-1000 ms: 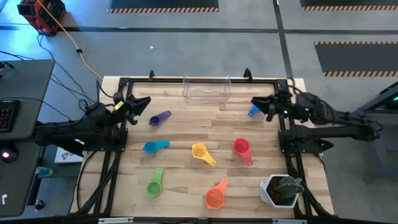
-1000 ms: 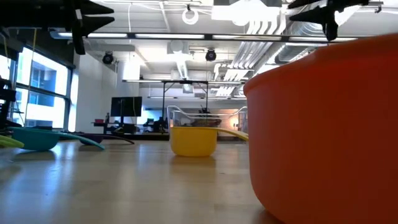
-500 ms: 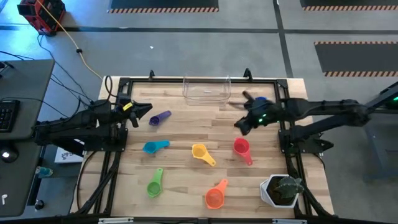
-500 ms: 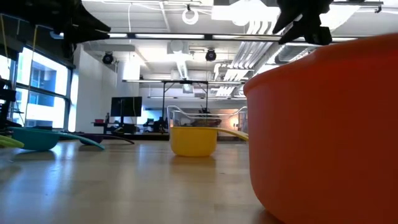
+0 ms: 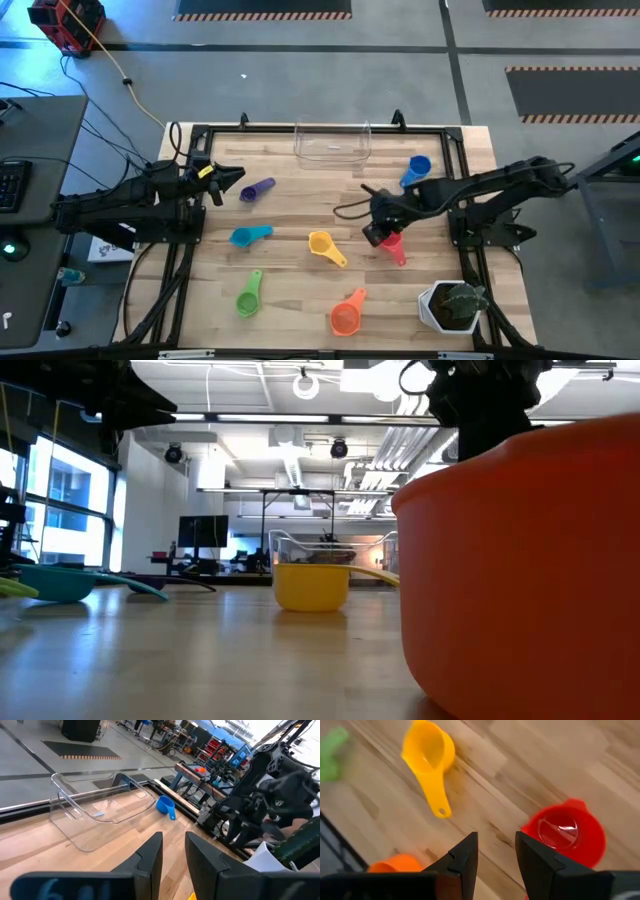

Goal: Nest measuring cups in basket
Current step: Stack the red measuring cup on the orange measuring cup

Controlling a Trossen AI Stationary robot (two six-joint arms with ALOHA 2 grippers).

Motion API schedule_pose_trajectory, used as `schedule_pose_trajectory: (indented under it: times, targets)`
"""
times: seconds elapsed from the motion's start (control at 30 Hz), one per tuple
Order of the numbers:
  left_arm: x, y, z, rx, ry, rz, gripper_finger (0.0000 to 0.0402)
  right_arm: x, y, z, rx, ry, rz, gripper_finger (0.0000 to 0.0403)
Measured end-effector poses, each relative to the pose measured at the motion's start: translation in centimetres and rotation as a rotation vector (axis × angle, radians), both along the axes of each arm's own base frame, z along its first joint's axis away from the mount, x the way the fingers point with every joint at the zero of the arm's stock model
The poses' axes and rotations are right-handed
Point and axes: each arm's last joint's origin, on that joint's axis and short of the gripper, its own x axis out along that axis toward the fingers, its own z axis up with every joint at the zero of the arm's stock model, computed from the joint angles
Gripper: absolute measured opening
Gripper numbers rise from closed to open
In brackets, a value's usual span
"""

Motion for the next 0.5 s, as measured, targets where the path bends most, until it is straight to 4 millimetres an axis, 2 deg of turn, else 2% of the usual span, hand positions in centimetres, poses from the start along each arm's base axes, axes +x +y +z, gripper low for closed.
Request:
schedule_pose_trajectory:
  times: [0.5]
  targets:
    - [0.0,0.0,0.0,0.000,0.000,0.000,0.0074,1.3,2.0,-4.6,-0.033,0.230,0.045,0.0122]
